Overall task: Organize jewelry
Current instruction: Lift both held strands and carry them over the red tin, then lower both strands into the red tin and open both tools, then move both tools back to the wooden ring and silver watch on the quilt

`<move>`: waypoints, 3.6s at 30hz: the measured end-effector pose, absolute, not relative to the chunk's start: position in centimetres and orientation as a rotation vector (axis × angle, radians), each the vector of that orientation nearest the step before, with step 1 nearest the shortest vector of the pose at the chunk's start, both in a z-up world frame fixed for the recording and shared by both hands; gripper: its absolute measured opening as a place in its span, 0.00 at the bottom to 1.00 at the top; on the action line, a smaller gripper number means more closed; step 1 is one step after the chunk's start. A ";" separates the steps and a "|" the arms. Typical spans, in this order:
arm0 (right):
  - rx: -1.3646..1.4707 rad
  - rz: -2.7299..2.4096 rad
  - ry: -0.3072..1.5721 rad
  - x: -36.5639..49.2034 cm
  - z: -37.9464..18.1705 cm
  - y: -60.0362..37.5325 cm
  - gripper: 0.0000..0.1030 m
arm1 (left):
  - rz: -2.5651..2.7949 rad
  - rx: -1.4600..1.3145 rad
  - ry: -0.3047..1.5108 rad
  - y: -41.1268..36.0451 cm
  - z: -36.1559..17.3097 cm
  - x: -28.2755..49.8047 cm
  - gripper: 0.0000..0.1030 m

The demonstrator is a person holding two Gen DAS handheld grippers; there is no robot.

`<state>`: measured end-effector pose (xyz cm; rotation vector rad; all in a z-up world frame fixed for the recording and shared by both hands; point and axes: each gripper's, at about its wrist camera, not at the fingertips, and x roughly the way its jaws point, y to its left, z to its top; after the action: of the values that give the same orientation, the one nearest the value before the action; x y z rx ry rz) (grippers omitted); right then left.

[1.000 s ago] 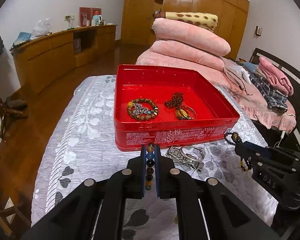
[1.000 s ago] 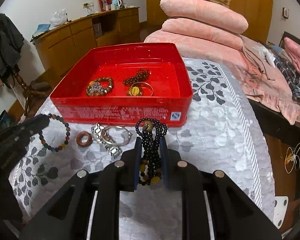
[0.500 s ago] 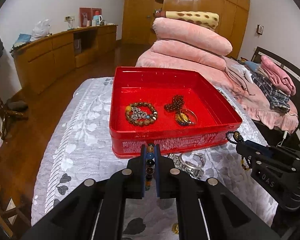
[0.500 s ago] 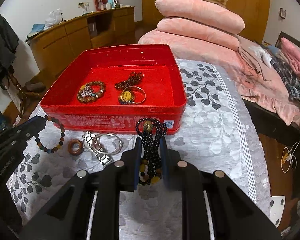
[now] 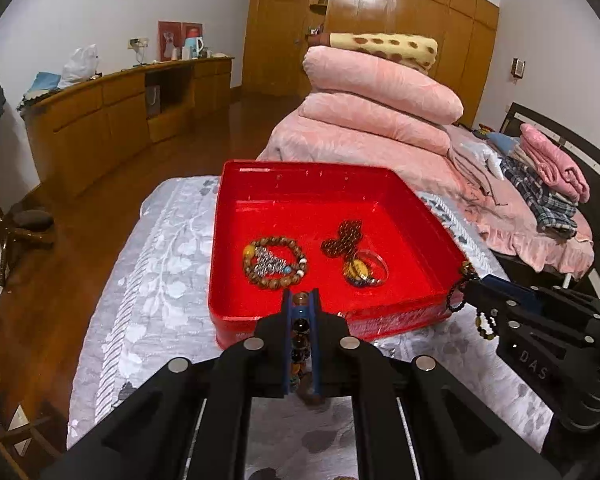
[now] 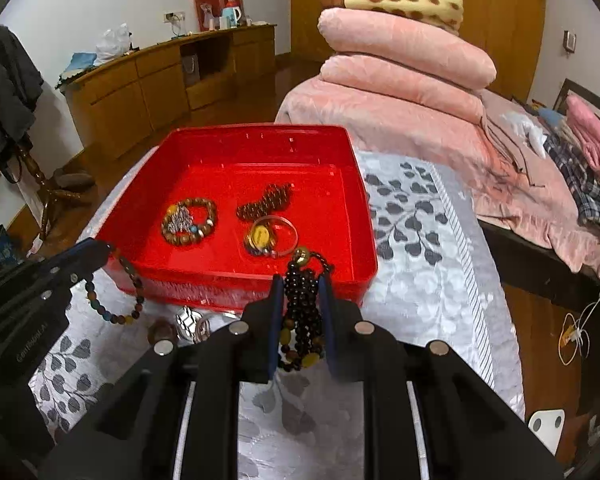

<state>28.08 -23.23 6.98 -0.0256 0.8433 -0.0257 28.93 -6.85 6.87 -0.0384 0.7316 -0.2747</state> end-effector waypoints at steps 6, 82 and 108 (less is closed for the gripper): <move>-0.033 -0.009 0.813 28.6 8.5 -22.8 0.16 | -0.292 -0.047 0.682 -7.1 8.8 29.0 0.07; -0.045 -0.065 0.873 37.3 5.7 -23.5 0.42 | -0.173 0.016 0.752 -9.1 6.4 37.9 0.26; -0.007 -0.033 0.803 28.2 8.2 -23.2 0.42 | -0.149 0.019 0.694 -5.7 8.3 30.0 0.26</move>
<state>28.20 -23.21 8.18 -0.0071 0.8029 -0.0325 30.01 -5.75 8.33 0.0193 0.6943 -0.1493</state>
